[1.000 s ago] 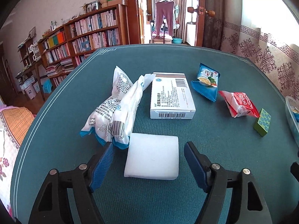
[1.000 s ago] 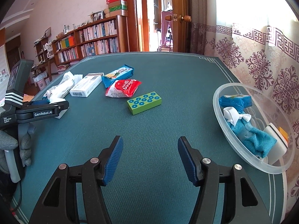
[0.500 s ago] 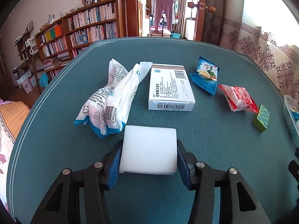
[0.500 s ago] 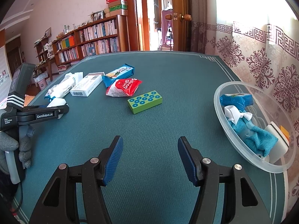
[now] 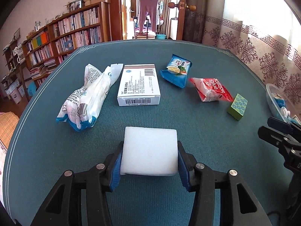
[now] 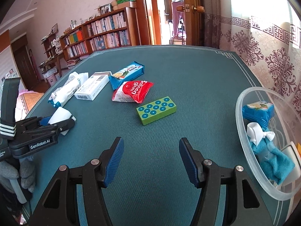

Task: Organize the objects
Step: 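Grasp the plain white sponge with left tool while right tool approaches the green brick, then grasp the green dotted brick with right tool while left tool holds the white sponge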

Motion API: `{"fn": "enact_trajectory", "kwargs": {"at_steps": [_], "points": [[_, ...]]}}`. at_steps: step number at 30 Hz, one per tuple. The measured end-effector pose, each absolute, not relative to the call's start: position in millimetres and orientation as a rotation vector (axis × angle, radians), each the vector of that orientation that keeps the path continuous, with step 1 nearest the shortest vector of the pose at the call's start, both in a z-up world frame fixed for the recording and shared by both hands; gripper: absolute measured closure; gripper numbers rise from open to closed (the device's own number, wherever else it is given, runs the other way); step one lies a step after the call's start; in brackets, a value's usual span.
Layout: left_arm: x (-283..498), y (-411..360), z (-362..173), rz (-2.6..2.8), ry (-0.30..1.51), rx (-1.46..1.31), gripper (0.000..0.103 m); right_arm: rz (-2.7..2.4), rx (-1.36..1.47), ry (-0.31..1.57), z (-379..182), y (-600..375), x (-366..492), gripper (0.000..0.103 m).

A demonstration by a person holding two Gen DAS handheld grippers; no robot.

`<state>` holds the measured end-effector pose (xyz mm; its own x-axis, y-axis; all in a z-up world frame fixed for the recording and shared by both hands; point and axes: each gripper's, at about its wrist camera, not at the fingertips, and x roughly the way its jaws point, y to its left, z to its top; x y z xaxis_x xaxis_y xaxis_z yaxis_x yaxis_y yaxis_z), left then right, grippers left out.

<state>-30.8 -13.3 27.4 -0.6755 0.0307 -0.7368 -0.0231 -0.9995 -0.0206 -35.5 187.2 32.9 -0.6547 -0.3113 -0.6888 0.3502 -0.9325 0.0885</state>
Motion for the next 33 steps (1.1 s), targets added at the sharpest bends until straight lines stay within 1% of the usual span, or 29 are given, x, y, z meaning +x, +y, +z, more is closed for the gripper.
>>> {"fn": "enact_trajectory", "kwargs": {"at_steps": [13, 23, 25, 33], "points": [[-31, -9, 24, 2.821, -0.011, -1.26, 0.05, -2.528, 1.109, 0.203, 19, 161, -96, 0.041], [-31, -8, 23, 2.817, -0.012, -1.264, 0.05, -2.512, 1.12, 0.255, 15, 154, -108, 0.038], [-31, -8, 23, 2.816, -0.012, -1.265, 0.05, -2.51, 1.126, 0.251, 16, 155, -111, 0.035], [-31, -7, 23, 2.817, -0.009, -1.264, 0.05, -2.479, 1.089, 0.205, 27, 160, -119, 0.032]]}}
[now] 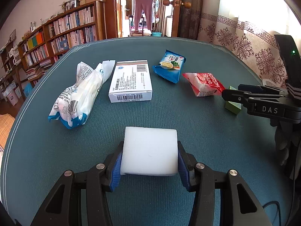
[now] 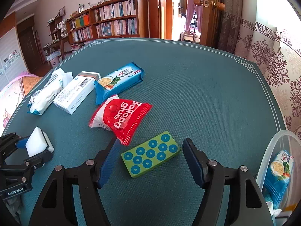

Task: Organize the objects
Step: 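Grasp the green dotted brick with right tool while left tool holds the white sponge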

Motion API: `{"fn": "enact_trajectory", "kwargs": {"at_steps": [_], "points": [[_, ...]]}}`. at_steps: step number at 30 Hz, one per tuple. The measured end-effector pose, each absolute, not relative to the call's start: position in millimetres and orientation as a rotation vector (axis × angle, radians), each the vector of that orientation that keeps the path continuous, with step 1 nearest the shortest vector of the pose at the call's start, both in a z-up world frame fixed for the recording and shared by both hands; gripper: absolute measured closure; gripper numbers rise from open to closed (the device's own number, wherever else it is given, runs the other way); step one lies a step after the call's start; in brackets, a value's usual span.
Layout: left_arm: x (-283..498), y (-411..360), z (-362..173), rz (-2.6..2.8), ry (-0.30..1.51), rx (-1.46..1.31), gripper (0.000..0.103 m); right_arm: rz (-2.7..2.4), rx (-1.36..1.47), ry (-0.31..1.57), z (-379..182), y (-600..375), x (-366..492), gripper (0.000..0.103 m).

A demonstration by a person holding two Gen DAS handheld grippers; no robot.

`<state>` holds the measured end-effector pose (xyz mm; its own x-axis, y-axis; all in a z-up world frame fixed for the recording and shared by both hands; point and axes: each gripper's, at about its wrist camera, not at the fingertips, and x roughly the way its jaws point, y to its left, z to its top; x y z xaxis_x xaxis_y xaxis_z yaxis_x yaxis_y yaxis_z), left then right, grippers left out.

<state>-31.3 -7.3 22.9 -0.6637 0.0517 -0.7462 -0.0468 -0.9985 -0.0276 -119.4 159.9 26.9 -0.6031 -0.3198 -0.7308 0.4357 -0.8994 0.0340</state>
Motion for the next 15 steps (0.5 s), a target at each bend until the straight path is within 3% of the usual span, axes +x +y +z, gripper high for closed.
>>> {"fn": "enact_trajectory", "kwargs": {"at_steps": [15], "points": [[-31, -7, 23, 2.822, -0.005, -1.262, 0.05, -2.406, 1.089, 0.28, 14, 155, -96, 0.032]]}}
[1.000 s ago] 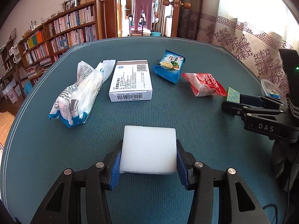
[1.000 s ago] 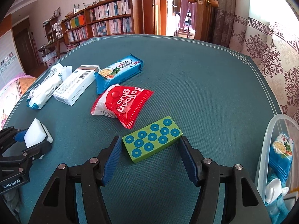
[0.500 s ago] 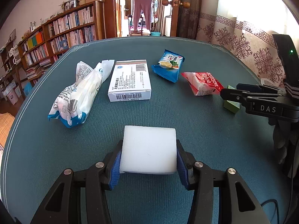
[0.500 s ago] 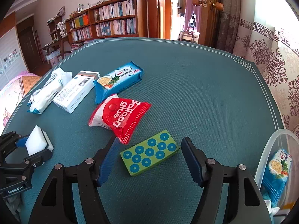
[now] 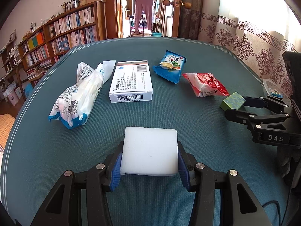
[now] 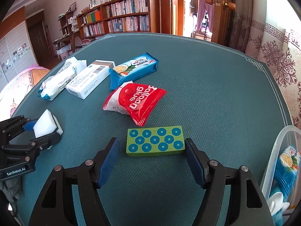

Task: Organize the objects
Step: 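Grasp the green dotted brick with right tool while left tool holds the white sponge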

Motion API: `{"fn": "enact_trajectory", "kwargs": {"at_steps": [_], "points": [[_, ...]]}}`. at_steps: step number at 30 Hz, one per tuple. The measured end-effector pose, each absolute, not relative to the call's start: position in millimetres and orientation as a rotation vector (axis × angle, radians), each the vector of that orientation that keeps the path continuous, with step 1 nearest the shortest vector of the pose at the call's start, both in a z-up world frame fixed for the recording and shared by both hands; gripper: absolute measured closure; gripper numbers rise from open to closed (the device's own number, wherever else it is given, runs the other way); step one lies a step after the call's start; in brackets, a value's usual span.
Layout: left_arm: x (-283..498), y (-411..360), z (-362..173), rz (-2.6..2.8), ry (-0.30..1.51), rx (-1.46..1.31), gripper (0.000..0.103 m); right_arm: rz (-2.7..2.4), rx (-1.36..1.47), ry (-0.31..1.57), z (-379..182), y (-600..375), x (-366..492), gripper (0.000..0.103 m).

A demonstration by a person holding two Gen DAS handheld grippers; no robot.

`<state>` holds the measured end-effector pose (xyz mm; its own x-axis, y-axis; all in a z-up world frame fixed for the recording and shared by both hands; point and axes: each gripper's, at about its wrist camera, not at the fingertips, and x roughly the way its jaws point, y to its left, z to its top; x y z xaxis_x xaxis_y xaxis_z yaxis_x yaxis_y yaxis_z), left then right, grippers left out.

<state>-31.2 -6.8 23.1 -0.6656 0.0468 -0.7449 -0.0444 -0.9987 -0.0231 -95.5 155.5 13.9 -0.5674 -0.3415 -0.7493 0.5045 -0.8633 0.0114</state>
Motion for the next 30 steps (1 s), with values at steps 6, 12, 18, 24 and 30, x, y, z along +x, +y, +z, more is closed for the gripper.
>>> {"fn": "enact_trajectory", "kwargs": {"at_steps": [6, 12, 18, 24, 30], "points": [[-31, -7, 24, 2.823, -0.003, -1.262, 0.05, -2.468, 1.098, 0.293, 14, 152, -99, 0.033], [-31, -7, 23, 2.82, -0.007, -1.261, 0.05, -2.492, 1.098, 0.288, 14, 152, -100, 0.042], [-30, -7, 24, 2.814, -0.006, -1.256, 0.05, -2.5, 1.087, 0.25, 16, 156, -91, 0.042], [-29, -5, 26, 2.803, -0.01, -1.248, 0.05, -2.517, 1.04, 0.171, 27, 168, -69, 0.042], [-26, 5, 27, 2.783, 0.007, -1.239, 0.05, -2.54, 1.008, 0.117, 40, 187, -50, 0.042]]}}
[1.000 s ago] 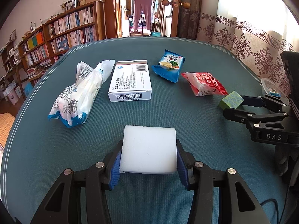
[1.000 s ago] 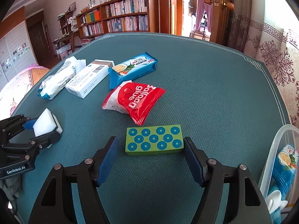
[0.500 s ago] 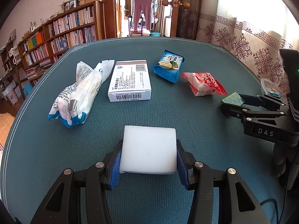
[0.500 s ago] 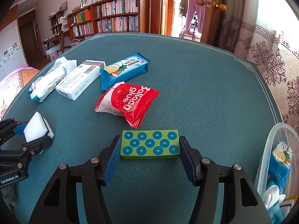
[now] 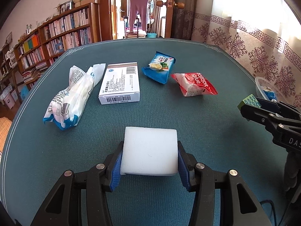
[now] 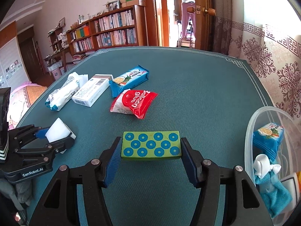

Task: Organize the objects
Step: 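Grasp the green dotted brick with right tool while left tool holds the white sponge, then carry the green brick with right tool into the bowl while left tool carries the sponge there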

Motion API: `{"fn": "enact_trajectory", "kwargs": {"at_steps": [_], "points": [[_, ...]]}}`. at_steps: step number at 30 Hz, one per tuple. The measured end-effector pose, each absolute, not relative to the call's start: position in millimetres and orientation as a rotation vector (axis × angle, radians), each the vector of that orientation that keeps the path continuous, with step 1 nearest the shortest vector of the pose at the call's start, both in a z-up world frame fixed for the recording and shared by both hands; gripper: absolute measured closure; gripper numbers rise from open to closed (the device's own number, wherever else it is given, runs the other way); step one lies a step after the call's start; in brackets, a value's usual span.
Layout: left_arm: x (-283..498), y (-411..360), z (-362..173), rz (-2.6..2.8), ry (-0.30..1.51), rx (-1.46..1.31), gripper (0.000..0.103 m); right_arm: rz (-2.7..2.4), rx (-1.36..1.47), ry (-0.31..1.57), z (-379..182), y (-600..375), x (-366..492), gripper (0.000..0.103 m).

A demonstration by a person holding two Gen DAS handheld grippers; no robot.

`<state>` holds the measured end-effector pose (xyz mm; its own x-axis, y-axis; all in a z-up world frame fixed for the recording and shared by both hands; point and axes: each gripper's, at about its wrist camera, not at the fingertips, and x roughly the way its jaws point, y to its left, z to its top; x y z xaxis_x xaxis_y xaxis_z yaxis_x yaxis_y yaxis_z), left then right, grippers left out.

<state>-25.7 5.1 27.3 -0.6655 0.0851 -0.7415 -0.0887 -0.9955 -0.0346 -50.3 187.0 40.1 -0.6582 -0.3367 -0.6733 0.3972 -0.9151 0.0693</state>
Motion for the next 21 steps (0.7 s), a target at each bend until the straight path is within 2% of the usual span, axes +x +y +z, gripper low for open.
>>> {"fn": "enact_trajectory", "kwargs": {"at_steps": [21], "points": [[-25, 54, 34, 2.7, 0.061, -1.209, 0.05, -2.791, 0.951, -0.091, 68, 292, -37, 0.042]]}}
